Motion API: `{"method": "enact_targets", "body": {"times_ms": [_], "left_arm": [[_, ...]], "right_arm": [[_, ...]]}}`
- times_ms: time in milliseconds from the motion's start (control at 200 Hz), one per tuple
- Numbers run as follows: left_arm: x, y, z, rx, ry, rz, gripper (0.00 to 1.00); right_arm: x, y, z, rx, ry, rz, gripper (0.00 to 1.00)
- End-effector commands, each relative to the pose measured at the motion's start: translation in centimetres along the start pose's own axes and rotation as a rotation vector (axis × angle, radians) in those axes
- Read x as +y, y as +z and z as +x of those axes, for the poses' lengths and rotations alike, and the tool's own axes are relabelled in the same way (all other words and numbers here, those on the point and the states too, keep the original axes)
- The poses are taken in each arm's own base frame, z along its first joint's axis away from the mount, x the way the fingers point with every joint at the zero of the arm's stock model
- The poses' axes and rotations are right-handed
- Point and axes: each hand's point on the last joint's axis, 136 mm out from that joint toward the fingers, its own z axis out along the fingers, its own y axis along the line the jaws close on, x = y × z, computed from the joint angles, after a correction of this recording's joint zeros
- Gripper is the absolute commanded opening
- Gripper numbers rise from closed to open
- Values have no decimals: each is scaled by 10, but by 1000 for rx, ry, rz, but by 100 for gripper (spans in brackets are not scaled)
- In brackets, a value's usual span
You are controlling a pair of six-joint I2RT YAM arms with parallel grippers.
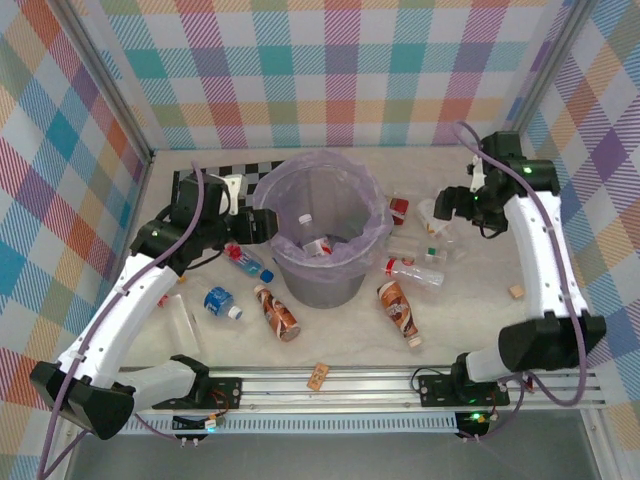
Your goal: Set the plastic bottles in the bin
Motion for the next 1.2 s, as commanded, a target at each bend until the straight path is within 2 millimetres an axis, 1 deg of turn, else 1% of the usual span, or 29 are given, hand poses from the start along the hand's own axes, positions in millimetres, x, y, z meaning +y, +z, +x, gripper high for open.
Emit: {"method": "enact_targets", "body": {"times_ms": [0, 85, 190, 290, 365, 440, 540, 630, 770, 860, 1070, 1150, 1195], "left_arm": [[-8, 5, 3, 1, -21, 48, 81], [-8, 10, 5, 6, -29, 53, 81], [-9, 13, 5, 6, -34, 57, 80], [-10, 15, 4, 6, -37, 63, 80], [-10, 16, 3, 5, -37, 62, 80], [-10, 17, 3, 6, -40, 60, 80], [-10, 19, 3, 9, -39, 57, 80], [-10, 19, 3, 7, -39, 58, 80], [-10, 17, 2, 1, -38, 56, 80], [-11, 18, 1, -2, -40, 58, 80], [-11, 19, -1, -6, -43, 63, 81], [-12, 18, -1, -7, -42, 64, 81], [-11, 18, -1, -8, -42, 62, 81]], "right_arm": [[-13, 34, -24, -17, -19, 46, 89], [-24, 71, -41, 4, -38, 79, 89], [-28, 114, -56, 59, -66, 88, 87], [-32, 150, -62, 113, -71, 82, 87], [-34, 170, -64, 133, -78, 78, 89], [-30, 185, -64, 144, -83, 49, 90], [-30, 203, -62, 173, -78, 42, 91], [-29, 215, -57, 199, -70, 24, 89], [-27, 227, -49, 222, -53, 5, 80], [-29, 230, -46, 232, -42, 13, 73], [-29, 224, -46, 221, -25, 4, 63], [-28, 215, -49, 213, -27, 4, 59], [-28, 206, -52, 203, -23, 4, 58]]}}
